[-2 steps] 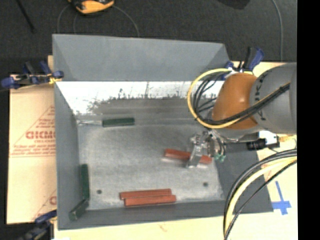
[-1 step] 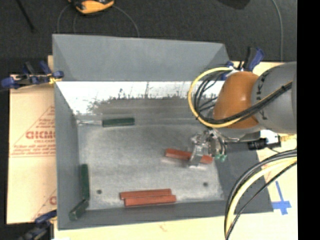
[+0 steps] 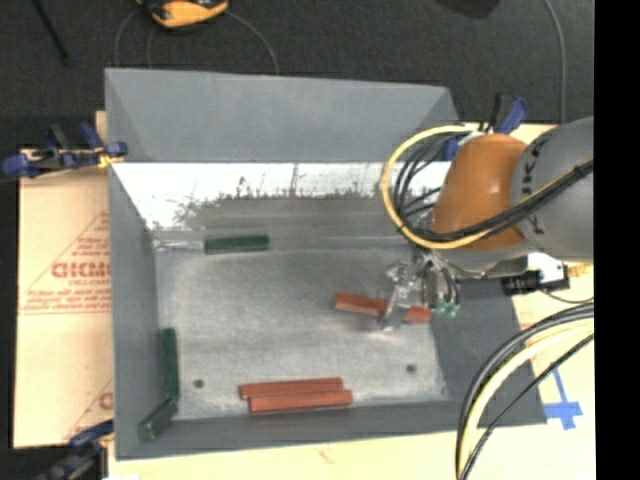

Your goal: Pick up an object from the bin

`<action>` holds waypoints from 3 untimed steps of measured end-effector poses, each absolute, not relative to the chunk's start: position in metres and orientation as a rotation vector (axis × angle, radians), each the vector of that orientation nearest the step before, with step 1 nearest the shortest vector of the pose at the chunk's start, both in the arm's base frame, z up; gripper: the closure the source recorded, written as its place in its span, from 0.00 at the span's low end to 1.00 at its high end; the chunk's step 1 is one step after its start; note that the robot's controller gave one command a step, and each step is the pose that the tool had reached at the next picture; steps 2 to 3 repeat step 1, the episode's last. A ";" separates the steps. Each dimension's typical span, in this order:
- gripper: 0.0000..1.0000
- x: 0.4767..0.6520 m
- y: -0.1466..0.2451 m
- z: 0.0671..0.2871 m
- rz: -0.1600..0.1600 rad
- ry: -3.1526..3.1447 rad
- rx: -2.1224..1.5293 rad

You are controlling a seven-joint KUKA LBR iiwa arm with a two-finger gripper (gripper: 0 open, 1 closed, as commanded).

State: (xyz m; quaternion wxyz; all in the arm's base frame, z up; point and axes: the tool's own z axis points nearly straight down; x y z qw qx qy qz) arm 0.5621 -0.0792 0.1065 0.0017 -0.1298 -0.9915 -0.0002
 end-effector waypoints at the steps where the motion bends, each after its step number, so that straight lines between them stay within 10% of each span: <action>1: 1.00 0.565 -0.080 0.120 -0.001 -3.121 -0.407; 3: 1.00 0.565 -0.080 0.120 -0.001 -3.121 -0.407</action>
Offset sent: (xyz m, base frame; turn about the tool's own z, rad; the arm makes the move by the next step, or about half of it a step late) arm -0.0001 0.0000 0.0349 0.0000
